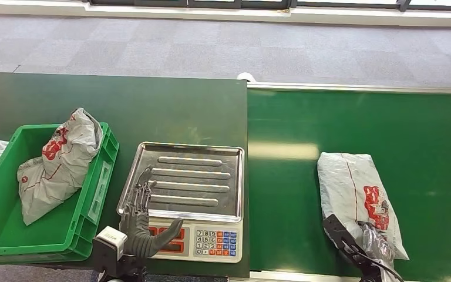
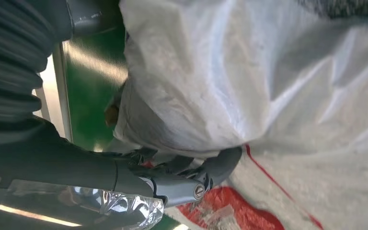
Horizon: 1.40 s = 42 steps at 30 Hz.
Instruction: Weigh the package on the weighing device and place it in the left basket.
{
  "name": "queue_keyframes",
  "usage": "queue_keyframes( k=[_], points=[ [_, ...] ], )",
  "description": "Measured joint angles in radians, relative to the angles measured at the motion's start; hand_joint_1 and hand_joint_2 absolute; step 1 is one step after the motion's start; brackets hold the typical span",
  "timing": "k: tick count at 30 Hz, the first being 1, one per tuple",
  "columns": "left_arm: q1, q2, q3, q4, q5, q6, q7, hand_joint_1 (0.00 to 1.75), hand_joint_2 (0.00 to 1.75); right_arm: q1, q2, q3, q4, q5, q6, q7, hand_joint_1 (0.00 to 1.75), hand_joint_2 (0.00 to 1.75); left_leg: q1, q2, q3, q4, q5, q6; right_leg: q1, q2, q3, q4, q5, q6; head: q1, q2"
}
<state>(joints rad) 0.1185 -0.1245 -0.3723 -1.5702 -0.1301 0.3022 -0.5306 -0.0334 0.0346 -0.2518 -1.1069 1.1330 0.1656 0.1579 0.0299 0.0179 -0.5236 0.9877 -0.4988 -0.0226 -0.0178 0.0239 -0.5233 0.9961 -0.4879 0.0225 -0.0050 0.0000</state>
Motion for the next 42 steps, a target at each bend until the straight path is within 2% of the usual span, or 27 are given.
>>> queue_keyframes(
  k=[4, 14, 19, 23, 26, 31, 42],
  points=[
    [-0.006, -0.004, 0.000, 0.000, 0.000, 0.006, 0.000, 0.00, 1.75, -0.034, -0.017, 0.010, 0.025, -0.008, -0.011, -0.005, 1.75, 1.75, 0.000, 0.001, 0.000, 0.000, 0.002, 0.001, 0.000, 0.001, 0.001, -0.001, 0.005, 0.001, 0.000, 0.000],
    [0.027, -0.005, 0.015, -0.031, 0.000, 0.045, 0.004, 0.00, 1.75, -0.054, -0.049, 0.103, 0.052, -0.094, -0.197, -0.042, 1.75, 1.75, 0.000, -0.003, -0.009, 0.000, 0.002, 0.001, 0.000, -0.001, -0.006, 0.000, 0.004, 0.002, -0.001, 0.000],
    [0.042, -0.003, 0.025, -0.041, 0.000, 0.051, -0.001, 0.00, 1.75, -0.011, -0.038, 0.126, -0.048, -0.156, -0.307, -0.093, 1.75, 1.75, 0.000, -0.009, -0.018, 0.000, 0.004, 0.001, 0.000, -0.006, -0.014, 0.001, 0.004, 0.002, -0.001, 0.000],
    [0.044, -0.003, 0.031, -0.041, 0.000, 0.051, -0.005, 0.00, 1.75, 0.009, -0.027, 0.133, -0.121, -0.176, -0.340, -0.117, 1.75, 1.75, 0.000, -0.011, -0.022, 0.000, 0.005, 0.001, 0.000, -0.007, -0.017, 0.001, 0.004, 0.003, -0.001, 0.000],
    [0.044, -0.003, 0.034, -0.041, 0.001, 0.046, -0.011, 0.00, 1.75, 0.027, -0.015, 0.133, -0.170, -0.230, -0.425, -0.180, 1.75, 1.75, -0.001, -0.012, -0.025, 0.000, 0.005, 0.001, -0.001, -0.008, -0.019, 0.001, 0.004, 0.003, -0.001, 0.000],
    [0.031, -0.003, 0.034, -0.038, 0.007, 0.035, -0.027, 0.00, 1.75, 0.072, 0.023, 0.132, -0.317, -0.393, -0.595, -0.357, 1.75, 1.75, -0.001, -0.012, -0.026, 0.000, 0.005, 0.001, -0.001, -0.008, -0.021, 0.001, 0.003, 0.003, -0.001, 0.000],
    [-0.019, -0.013, 0.023, 0.005, 0.012, 0.014, -0.058, 0.00, 1.75, 0.094, 0.110, 0.182, -0.568, -0.515, -0.694, -0.575, 1.75, 1.75, -0.001, -0.012, -0.027, 0.000, 0.005, 0.001, -0.001, -0.009, -0.021, 0.001, 0.003, 0.003, -0.001, 0.000]
  ],
)
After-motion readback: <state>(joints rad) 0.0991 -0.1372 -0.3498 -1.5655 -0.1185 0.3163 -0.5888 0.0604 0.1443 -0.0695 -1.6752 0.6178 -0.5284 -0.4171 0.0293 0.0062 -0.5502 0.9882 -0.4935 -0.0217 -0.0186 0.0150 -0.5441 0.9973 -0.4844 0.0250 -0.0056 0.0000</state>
